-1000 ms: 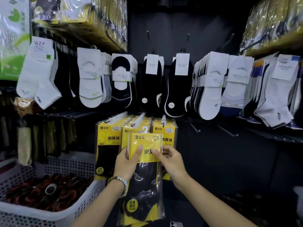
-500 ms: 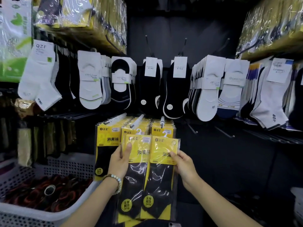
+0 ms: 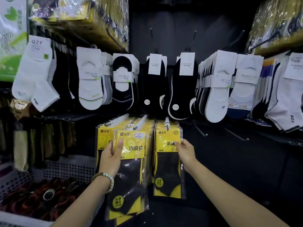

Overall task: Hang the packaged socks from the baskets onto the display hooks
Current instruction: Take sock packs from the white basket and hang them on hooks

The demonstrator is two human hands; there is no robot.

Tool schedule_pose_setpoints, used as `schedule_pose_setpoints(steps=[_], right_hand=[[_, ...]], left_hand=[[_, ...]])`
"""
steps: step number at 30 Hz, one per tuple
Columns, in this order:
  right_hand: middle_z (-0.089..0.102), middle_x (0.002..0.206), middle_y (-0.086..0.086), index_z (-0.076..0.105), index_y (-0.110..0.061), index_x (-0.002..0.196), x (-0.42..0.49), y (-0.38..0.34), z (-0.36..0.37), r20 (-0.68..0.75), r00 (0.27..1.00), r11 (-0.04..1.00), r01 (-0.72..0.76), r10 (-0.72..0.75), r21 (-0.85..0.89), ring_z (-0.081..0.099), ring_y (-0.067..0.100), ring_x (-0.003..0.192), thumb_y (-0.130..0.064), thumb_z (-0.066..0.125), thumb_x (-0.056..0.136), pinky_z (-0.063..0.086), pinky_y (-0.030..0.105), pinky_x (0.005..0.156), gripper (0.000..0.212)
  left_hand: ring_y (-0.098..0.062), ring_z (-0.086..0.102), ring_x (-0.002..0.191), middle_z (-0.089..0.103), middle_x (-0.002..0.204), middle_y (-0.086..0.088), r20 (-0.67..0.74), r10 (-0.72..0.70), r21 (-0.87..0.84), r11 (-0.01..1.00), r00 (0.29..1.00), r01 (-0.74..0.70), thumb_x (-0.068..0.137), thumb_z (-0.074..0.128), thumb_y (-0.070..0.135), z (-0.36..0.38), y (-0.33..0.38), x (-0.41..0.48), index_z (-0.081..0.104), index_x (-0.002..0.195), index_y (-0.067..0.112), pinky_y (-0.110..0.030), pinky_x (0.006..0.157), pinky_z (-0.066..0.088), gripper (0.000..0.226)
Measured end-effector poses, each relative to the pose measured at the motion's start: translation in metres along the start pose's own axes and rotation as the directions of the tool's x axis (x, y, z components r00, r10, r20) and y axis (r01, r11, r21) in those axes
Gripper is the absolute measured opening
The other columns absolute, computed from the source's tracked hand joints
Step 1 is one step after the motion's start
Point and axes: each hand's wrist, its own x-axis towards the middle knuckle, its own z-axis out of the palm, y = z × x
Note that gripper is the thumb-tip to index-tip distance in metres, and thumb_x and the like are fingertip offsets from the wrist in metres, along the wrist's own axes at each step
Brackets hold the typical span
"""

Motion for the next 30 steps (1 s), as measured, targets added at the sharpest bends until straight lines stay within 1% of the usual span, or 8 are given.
schedule_pose_setpoints(steps=[4, 10, 15, 19, 22, 25, 27, 30], right_hand=[[0.069, 0.104, 0.015, 0.065, -0.010, 0.088, 0.008, 0.015, 0.004, -0.112, 0.989, 0.994, -0.096, 0.101, 0.053, 0.065, 0.025, 0.093, -0.017, 0.063, 0.091, 0.055, 0.033, 0.078, 0.008], [0.067, 0.103, 0.016, 0.064, -0.005, 0.095, -0.001, 0.037, -0.012, -0.317, 0.926, 0.977, -0.213, 0.204, 0.007, 0.064, 0.027, 0.095, -0.017, 0.074, 0.082, 0.053, 0.043, 0.091, 0.020], [0.067, 0.091, 0.006, 0.065, -0.011, 0.098, -0.041, 0.022, -0.014, -0.033, 0.989, 0.989, -0.144, 0.145, 0.023, 0.064, 0.015, 0.081, -0.026, 0.066, 0.088, 0.055, 0.023, 0.070, 0.018], [0.070, 0.096, 0.003, 0.067, -0.017, 0.098, -0.078, 0.000, -0.002, 0.185, 0.982, 1.000, -0.029, 0.027, 0.010, 0.067, 0.014, 0.087, -0.029, 0.068, 0.086, 0.055, 0.018, 0.069, 0.017], [0.072, 0.093, -0.002, 0.068, -0.019, 0.094, -0.094, -0.008, 0.004, 0.173, 0.984, 0.999, 0.041, -0.041, 0.004, 0.068, 0.013, 0.090, -0.027, 0.076, 0.078, 0.055, 0.020, 0.073, 0.020], [0.074, 0.094, -0.001, 0.068, -0.017, 0.096, -0.100, -0.013, 0.000, 0.189, 0.982, 0.997, -0.019, 0.005, 0.074, 0.071, 0.013, 0.088, -0.022, 0.077, 0.077, 0.059, 0.028, 0.075, 0.021], [0.075, 0.094, -0.001, 0.068, -0.017, 0.099, -0.101, -0.015, -0.007, 0.196, 0.980, 0.991, -0.059, 0.035, 0.119, 0.072, 0.011, 0.084, -0.018, 0.075, 0.080, 0.058, 0.024, 0.066, 0.020], [0.075, 0.092, -0.001, 0.066, -0.015, 0.103, -0.100, -0.014, -0.018, 0.166, 0.985, 0.983, -0.079, 0.051, 0.168, 0.072, 0.009, 0.080, -0.013, 0.067, 0.086, 0.054, 0.016, 0.058, 0.017]], left_hand=[[-0.007, 0.032, 0.050, 0.032, 0.056, 0.009, 0.013, -0.013, -0.026, 1.000, 1.000, 0.014, 0.087, 0.044, 0.051, 0.003, -0.002, 0.000, 0.042, 0.067, 0.022, -0.019, 0.052, 0.030, 0.035], [0.005, 0.030, 0.057, 0.032, 0.065, 0.018, 0.068, -0.047, -0.050, 0.997, 0.997, 0.051, 0.090, 0.043, 0.049, 0.003, -0.003, -0.007, 0.037, 0.070, 0.037, -0.012, 0.053, 0.028, 0.024], [-0.001, 0.029, 0.039, 0.031, 0.039, 0.011, 0.112, -0.080, -0.067, 0.994, 0.990, 0.088, 0.088, 0.045, 0.049, 0.013, -0.001, -0.021, 0.040, 0.061, 0.021, -0.009, 0.041, 0.029, 0.039], [-0.009, 0.046, 0.062, 0.047, 0.064, 0.006, 0.161, -0.118, -0.082, 0.988, 0.980, 0.132, 0.086, 0.044, 0.053, 0.028, 0.011, -0.036, 0.053, 0.075, 0.022, -0.015, 0.055, 0.035, 0.034], [-0.014, 0.058, 0.098, 0.060, 0.093, 0.014, 0.159, -0.165, -0.135, 0.973, 0.974, 0.187, 0.081, 0.053, 0.054, 0.040, 0.020, -0.047, 0.057, 0.096, 0.028, -0.020, 0.072, 0.042, 0.030], [-0.023, 0.041, 0.130, 0.045, 0.140, 0.000, 0.147, -0.267, -0.064, 0.958, 0.952, 0.279, 0.075, 0.061, 0.058, 0.044, 0.027, -0.053, 0.041, 0.138, 0.015, -0.039, 0.103, 0.038, 0.079], [-0.020, 0.041, 0.129, 0.041, 0.144, -0.004, 0.170, -0.249, -0.044, 0.965, 0.953, 0.260, 0.074, 0.056, 0.063, 0.043, 0.030, -0.054, 0.038, 0.141, 0.016, -0.037, 0.103, 0.034, 0.084], [-0.014, 0.042, 0.125, 0.045, 0.141, 0.000, 0.231, -0.191, -0.099, 0.971, 0.954, 0.218, 0.087, 0.043, 0.056, 0.039, 0.031, -0.052, 0.042, 0.137, 0.020, -0.027, 0.097, 0.030, 0.062]])
